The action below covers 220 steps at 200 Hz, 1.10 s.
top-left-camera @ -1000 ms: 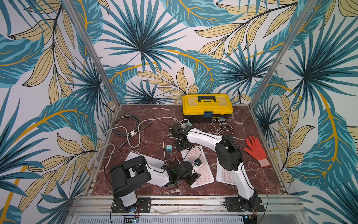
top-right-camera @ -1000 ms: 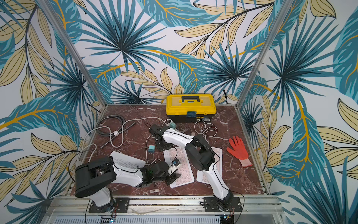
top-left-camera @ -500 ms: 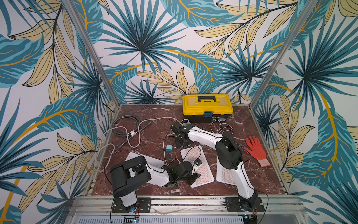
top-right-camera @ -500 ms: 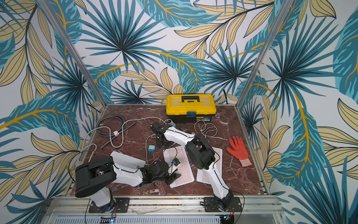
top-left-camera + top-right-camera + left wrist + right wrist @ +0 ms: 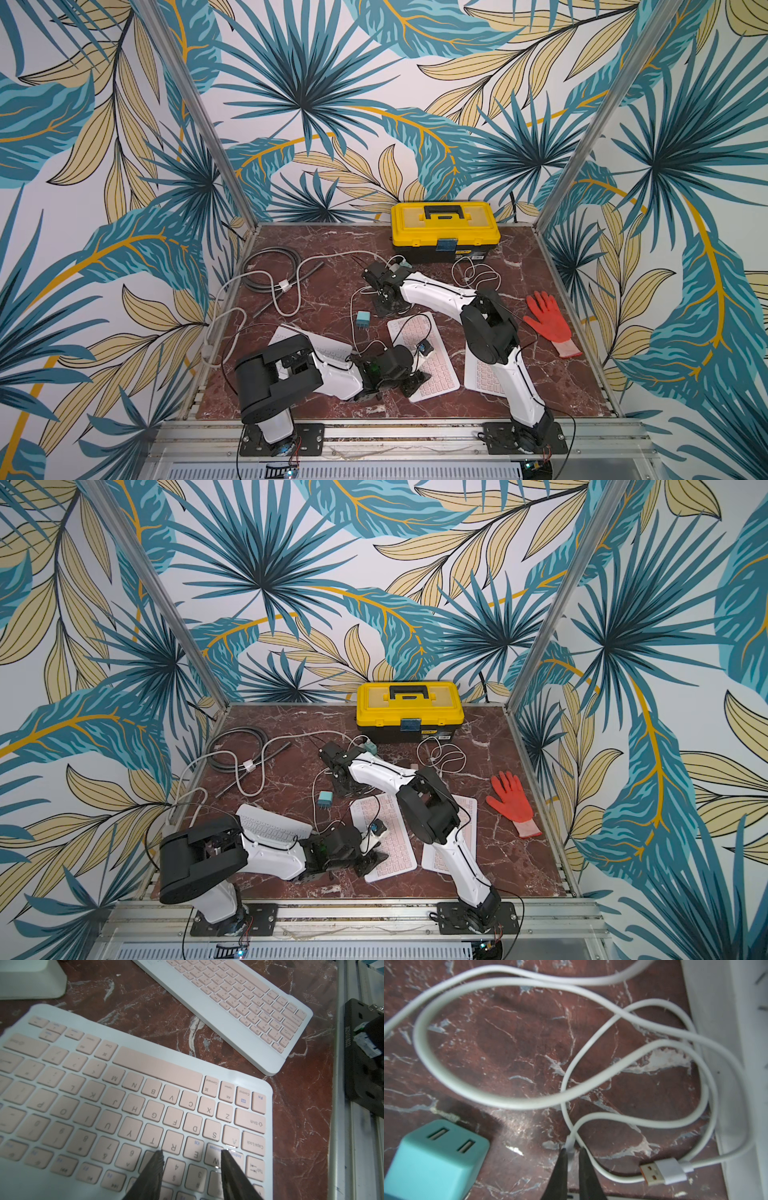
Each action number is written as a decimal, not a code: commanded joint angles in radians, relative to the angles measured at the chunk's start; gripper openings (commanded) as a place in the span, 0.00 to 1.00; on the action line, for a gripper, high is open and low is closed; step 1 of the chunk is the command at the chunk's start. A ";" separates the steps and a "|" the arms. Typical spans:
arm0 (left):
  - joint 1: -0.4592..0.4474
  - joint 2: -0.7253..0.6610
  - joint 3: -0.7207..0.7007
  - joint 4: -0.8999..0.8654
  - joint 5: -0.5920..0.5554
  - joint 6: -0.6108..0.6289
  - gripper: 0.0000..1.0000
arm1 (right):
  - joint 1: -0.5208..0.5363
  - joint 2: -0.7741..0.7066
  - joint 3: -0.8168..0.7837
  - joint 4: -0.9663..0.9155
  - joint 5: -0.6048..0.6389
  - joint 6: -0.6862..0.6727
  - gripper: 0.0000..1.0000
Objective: Unplug the wireless keyboard
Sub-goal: Remove the power cord from the keyboard, then remove the plug from the socket.
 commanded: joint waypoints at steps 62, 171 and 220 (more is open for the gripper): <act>0.072 -0.231 0.023 -0.100 0.000 0.049 0.53 | -0.090 -0.244 -0.160 0.070 -0.133 -0.027 0.35; 0.389 -0.320 0.172 -0.386 0.069 -0.112 0.57 | -0.245 -0.493 -0.402 0.164 -0.252 -0.098 0.47; 0.557 -0.330 0.192 -0.492 0.013 -0.283 0.54 | -0.245 -0.527 -0.494 0.252 -0.298 -0.157 0.48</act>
